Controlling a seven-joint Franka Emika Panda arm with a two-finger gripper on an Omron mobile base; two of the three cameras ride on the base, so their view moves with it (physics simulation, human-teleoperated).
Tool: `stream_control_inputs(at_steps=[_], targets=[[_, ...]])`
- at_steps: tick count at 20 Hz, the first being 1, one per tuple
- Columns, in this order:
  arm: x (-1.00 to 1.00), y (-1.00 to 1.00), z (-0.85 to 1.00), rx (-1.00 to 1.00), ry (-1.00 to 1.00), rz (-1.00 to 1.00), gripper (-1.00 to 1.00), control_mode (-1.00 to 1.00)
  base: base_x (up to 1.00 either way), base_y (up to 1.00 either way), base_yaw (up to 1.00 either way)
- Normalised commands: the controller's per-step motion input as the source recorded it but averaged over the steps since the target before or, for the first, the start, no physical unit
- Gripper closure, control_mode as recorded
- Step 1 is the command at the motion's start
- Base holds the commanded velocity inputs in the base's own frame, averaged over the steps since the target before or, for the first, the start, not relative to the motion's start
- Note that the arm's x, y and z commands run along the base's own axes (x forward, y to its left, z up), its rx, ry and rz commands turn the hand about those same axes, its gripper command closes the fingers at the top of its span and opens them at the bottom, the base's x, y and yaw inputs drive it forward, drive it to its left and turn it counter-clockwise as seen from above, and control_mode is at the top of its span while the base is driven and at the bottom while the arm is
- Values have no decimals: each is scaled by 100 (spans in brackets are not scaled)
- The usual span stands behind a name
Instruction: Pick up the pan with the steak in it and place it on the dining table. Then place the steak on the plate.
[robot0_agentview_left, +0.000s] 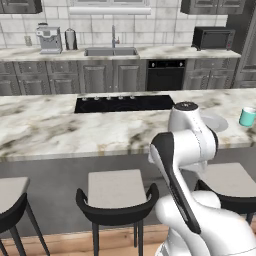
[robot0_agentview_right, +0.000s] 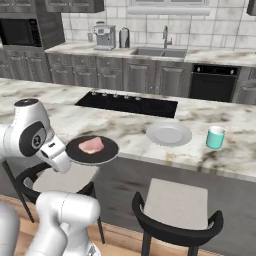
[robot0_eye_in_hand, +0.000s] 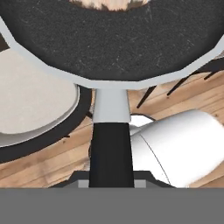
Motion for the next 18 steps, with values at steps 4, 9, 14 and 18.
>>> stream_control_inputs(at_steps=[4, 9, 14, 18], targets=[[66, 0, 30, 0, -12, -11, 100, -100, 0, 0, 0], [93, 0, 13, 1, -6, -8, 100, -100, 0, 0, 0], [94, 0, 2, 7, -1, -2, 100, -100, 0, 0, 0], [74, 0, -1, 8, 0, 1, 100, -100, 0, 0, 0]])
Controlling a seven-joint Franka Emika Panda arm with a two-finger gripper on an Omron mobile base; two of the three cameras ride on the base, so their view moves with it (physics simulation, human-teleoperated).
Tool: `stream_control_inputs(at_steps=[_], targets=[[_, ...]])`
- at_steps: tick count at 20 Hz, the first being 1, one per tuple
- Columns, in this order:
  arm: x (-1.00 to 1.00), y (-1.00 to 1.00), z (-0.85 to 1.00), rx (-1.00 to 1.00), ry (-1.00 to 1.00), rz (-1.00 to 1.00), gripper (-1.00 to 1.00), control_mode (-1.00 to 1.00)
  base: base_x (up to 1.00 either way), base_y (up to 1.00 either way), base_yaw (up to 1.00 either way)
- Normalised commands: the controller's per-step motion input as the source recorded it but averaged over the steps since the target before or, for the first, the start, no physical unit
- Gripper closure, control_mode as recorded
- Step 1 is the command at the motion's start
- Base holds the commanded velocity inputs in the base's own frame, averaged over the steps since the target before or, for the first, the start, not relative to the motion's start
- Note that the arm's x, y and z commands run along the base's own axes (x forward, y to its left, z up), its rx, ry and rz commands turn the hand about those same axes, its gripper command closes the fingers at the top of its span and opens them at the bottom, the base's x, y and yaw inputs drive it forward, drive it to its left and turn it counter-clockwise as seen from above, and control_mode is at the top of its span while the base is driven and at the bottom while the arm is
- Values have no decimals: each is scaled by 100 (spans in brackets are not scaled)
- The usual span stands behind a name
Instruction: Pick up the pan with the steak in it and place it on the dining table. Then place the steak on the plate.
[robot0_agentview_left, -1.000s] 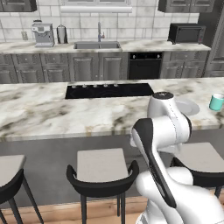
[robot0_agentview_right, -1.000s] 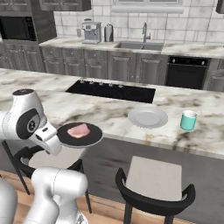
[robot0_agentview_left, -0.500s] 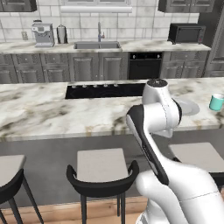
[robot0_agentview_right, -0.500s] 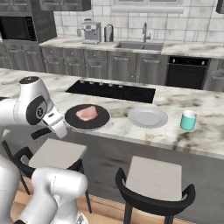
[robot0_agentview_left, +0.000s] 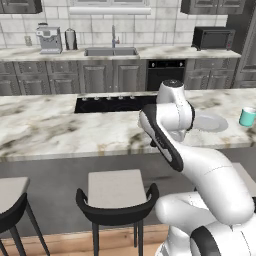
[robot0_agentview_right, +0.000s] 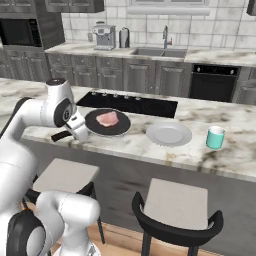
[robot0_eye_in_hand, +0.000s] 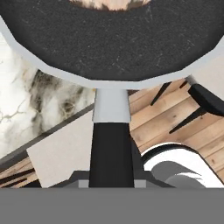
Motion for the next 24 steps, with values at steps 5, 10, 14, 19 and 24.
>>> stream_control_inputs(at_steps=[5, 10, 14, 19, 24], targets=[[19, -2, 0, 3, 1, 4, 100, -100, 0, 0, 0], [7, 1, -16, -2, 7, 0, 100, -100, 0, 0, 0], [23, -1, -21, -1, 8, 0, 100, -100, 0, 0, 0], [42, -10, -17, 0, 4, 0, 100, -100, 0, 0, 0], [64, -17, -15, 0, 8, 0, 100, -100, 0, 0, 0]])
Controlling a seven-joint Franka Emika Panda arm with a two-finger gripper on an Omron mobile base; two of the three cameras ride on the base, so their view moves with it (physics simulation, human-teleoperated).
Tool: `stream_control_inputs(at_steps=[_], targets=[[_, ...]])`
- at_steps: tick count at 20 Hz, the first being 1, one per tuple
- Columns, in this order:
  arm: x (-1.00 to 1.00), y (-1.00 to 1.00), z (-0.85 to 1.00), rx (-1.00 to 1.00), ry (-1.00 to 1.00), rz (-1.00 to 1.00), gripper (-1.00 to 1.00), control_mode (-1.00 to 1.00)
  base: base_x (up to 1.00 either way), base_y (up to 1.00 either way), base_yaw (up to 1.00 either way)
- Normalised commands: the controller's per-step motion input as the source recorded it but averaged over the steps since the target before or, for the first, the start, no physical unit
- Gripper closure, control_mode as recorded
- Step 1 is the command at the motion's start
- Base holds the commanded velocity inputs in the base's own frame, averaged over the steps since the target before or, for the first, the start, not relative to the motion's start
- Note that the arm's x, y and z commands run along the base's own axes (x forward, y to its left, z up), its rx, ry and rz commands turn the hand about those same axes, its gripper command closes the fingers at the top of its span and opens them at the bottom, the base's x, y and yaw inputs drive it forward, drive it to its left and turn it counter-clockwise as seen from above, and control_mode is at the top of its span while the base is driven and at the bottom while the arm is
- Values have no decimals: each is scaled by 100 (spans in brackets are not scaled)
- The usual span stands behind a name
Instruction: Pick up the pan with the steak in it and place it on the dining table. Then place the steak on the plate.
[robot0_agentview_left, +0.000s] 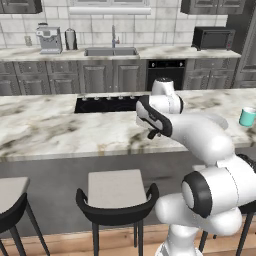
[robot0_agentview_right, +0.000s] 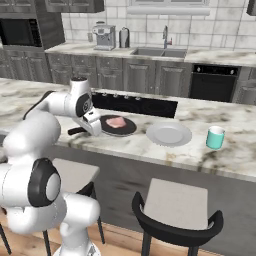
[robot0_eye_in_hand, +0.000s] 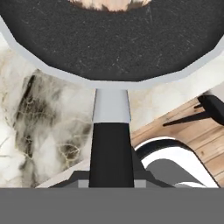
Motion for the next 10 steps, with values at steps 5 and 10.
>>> stream_control_inputs(at_steps=[5, 10], targets=[[19, -2, -12, -1, 3, 0, 100, -100, 0, 0, 0], [8, 0, -9, -1, 1, 0, 100, -100, 0, 0, 0]])
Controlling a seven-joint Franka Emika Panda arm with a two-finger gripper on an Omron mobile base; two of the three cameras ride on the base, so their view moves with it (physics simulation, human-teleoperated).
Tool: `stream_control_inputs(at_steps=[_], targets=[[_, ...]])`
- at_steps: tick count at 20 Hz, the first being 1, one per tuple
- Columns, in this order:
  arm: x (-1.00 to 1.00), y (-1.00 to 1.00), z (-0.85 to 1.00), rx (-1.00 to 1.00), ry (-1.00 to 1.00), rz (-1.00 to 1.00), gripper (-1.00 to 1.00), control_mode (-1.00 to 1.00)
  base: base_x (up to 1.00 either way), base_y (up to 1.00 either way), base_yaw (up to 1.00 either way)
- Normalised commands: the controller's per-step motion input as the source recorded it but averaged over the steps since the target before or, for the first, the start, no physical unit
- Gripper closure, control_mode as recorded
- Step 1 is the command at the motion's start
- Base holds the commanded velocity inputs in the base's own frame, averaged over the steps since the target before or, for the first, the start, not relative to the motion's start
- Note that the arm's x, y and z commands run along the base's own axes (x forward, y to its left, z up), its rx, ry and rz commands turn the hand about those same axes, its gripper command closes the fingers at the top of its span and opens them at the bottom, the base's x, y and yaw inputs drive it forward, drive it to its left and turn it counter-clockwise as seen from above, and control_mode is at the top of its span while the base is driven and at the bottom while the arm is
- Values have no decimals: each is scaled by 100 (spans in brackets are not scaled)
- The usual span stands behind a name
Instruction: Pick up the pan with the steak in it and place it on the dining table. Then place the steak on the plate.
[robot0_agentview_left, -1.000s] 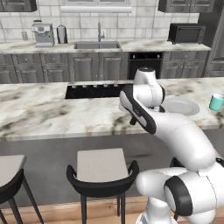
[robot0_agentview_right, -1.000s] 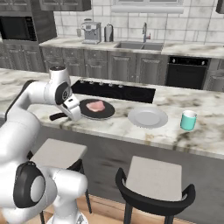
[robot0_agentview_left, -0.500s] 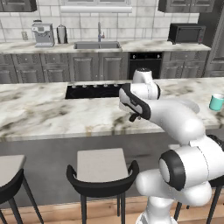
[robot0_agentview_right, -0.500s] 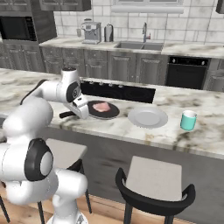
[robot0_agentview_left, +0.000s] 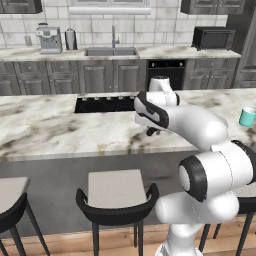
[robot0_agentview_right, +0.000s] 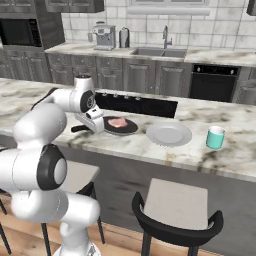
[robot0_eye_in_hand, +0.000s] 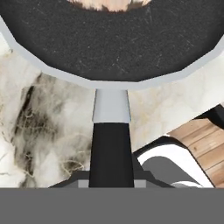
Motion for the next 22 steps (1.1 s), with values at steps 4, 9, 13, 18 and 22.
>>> stream_control_inputs(at_steps=[4, 9, 13, 18, 22], targets=[[17, 0, -34, -11, 3, 0, 100, -100, 0, 0, 0], [30, 0, -39, -11, 2, 0, 100, -100, 0, 0, 0], [40, 0, -19, -4, 1, 0, 100, -100, 0, 0, 0], [13, 0, -16, -3, 0, 0, 100, -100, 0, 0, 0], [0, -1, -11, -2, -2, 0, -100, -100, 0, 0, 0]])
